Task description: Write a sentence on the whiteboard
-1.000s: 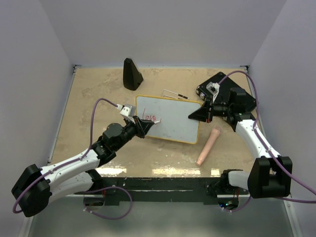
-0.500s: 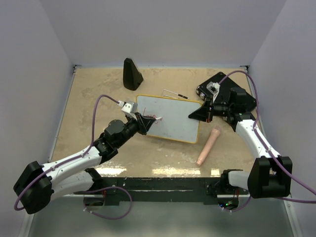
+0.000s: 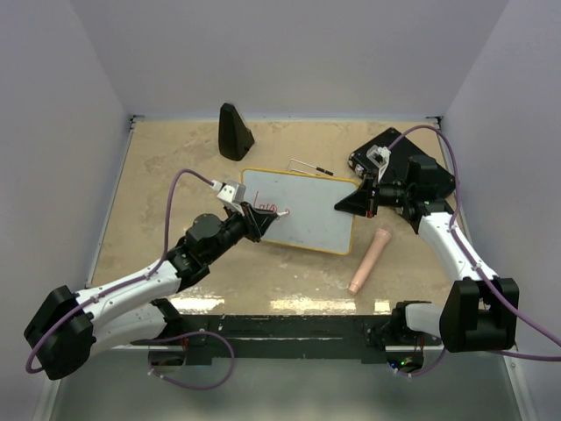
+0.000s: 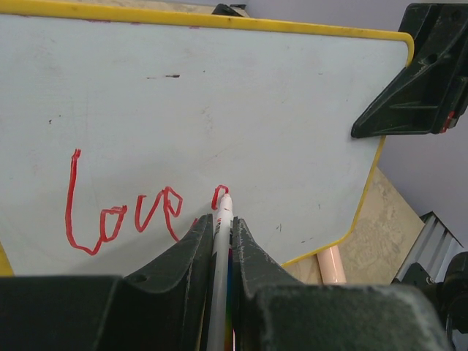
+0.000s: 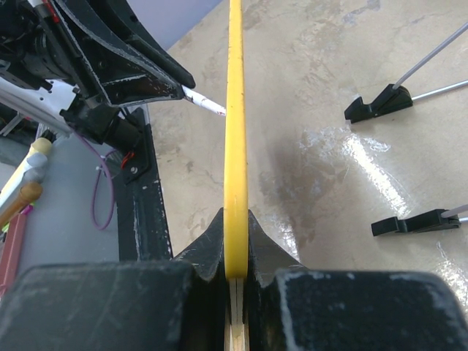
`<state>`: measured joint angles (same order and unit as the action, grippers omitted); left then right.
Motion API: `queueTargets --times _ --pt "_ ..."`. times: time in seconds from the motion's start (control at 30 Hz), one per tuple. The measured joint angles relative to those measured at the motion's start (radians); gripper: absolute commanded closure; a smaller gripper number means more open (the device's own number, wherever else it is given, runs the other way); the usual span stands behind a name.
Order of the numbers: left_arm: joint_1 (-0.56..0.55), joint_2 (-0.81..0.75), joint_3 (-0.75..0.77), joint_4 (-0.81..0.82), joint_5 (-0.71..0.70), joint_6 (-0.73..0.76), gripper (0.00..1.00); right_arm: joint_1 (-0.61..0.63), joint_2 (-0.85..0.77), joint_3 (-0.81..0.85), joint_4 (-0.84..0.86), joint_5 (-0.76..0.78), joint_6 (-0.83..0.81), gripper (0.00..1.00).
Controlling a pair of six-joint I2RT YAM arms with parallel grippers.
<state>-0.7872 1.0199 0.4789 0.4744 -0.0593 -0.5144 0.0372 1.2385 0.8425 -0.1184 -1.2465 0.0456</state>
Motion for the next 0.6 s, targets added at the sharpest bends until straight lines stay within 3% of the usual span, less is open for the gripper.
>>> queueTargets --times 0.6 --pt "-0.001 -0.001 -0.036 -0.003 0.014 -0.024 1.00 0.000 0.000 0.000 0.003 0.003 0.000 1.00"
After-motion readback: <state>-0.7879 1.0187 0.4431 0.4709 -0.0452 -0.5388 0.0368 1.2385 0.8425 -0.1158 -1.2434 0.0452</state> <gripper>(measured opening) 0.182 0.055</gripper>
